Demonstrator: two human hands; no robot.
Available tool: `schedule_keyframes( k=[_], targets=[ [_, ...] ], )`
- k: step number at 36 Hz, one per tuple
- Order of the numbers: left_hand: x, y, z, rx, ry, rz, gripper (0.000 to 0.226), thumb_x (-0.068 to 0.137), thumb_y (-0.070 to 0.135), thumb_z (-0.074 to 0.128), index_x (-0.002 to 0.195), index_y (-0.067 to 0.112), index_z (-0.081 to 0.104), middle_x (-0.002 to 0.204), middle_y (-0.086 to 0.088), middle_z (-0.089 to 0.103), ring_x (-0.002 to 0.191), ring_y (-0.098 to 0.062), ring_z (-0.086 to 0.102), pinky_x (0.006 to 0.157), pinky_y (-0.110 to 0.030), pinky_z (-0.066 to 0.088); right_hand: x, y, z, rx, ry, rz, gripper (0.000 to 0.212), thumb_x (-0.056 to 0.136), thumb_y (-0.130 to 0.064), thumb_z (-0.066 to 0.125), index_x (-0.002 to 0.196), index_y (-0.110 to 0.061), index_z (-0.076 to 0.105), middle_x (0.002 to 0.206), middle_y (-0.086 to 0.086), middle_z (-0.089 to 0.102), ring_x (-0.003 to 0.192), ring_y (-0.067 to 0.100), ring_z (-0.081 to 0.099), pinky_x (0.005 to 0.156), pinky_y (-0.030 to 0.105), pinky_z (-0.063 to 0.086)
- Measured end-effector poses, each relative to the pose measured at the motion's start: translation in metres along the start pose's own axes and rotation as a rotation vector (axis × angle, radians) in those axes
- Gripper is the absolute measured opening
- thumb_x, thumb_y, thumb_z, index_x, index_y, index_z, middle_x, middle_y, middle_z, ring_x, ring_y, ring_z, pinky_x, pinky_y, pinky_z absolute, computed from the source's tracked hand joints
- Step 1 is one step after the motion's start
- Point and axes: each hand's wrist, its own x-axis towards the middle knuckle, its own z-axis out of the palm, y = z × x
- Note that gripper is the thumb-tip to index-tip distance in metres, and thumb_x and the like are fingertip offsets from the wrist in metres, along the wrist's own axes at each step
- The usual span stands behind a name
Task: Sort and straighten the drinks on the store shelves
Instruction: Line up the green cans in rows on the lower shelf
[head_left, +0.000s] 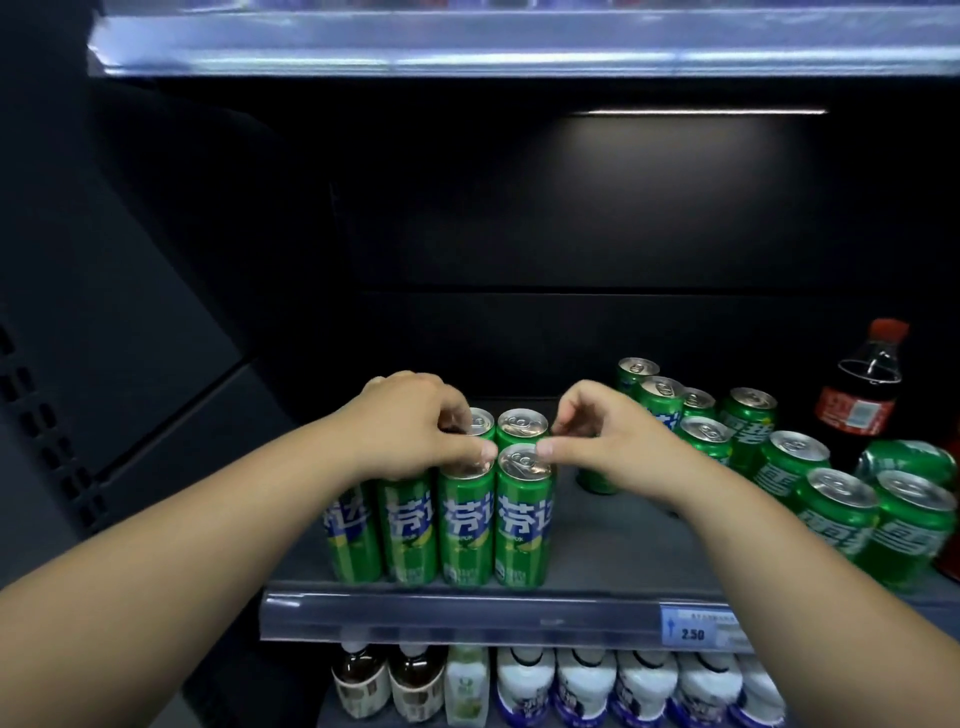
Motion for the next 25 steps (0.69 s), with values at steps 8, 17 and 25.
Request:
schedule_keyframes(
  k=[8, 17, 25],
  targets=[
    [0.039, -0.002, 0.001, -0.061, -0.071, -0.061, 0.052, 0.083, 0.059, 0.068, 0.128, 0.034, 0.062, 0.122, 0.009, 0.062, 0.109, -0.013, 0.059, 0.096, -0.036, 0.05, 0.034, 0.0, 0.005, -0.061, -0.031, 0.111, 0.038, 0.076, -0.03, 0.088, 0.107, -0.022, 0.068, 0.108, 0.007, 0.07, 0.092, 0.014, 0.065, 0.093, 0.041, 0.054],
    [0.058, -0.004, 0.016, -0.188, -0.201, -0.083, 0.038, 0.081, 0.042, 0.073, 0.118, 0.032, 0.071, 0.101, 0.017, 0.069, 0.099, -0.006, 0.063, 0.087, -0.024, 0.05, 0.045, -0.006, 0.024, -0.108, -0.069, 0.164, 0.028, 0.075, -0.032, 0.085, 0.099, -0.025, 0.073, 0.095, 0.0, 0.076, 0.084, 0.018, 0.071, 0.08, 0.048, 0.059],
    [0.058, -0.001, 0.015, -0.163, -0.234, -0.035, 0.022, 0.081, 0.036, 0.068, 0.101, 0.035, 0.075, 0.08, 0.016, 0.07, 0.08, -0.004, 0.066, 0.073, -0.025, 0.053, 0.049, -0.006, 0.025, -0.232, -0.052, 0.142, 0.033, 0.061, -0.052, 0.079, 0.086, -0.031, 0.073, 0.082, -0.008, 0.074, 0.08, 0.014, 0.072, 0.071, 0.038, 0.06]
  ],
)
